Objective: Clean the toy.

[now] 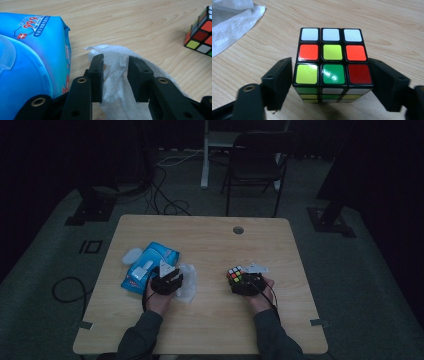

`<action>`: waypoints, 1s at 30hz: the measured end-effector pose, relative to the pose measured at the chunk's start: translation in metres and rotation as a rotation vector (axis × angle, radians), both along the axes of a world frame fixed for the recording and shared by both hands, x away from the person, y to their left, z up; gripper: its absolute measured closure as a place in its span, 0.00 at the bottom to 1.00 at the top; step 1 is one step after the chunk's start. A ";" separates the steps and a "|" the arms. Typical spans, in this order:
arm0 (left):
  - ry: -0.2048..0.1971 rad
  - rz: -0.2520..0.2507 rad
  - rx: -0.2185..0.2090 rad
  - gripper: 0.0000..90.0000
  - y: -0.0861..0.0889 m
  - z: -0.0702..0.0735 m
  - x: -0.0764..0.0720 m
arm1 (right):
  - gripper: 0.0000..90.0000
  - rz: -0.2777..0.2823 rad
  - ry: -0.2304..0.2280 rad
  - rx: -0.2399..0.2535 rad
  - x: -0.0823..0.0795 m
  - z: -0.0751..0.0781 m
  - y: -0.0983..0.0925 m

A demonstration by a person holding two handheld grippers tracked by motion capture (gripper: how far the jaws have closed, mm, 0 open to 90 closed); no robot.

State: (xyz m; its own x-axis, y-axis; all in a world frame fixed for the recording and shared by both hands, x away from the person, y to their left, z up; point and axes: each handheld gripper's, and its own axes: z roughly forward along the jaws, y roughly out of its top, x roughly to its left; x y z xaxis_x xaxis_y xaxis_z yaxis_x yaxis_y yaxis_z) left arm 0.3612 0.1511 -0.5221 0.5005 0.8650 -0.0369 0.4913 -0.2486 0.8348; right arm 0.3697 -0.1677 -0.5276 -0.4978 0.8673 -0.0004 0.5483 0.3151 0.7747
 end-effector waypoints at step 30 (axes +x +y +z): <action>-0.017 -0.032 -0.047 0.59 0.029 0.034 -0.039 | 0.19 0.004 -0.058 0.045 -0.029 0.023 -0.027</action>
State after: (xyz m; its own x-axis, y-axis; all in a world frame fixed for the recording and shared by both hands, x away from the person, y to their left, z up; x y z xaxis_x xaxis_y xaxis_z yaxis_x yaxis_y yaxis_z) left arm 0.3227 0.1798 -0.4881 0.5287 0.8460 -0.0688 0.4695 -0.2239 0.8541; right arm 0.3403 -0.1944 -0.5044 -0.5011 0.8653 0.0097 0.5008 0.2809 0.8187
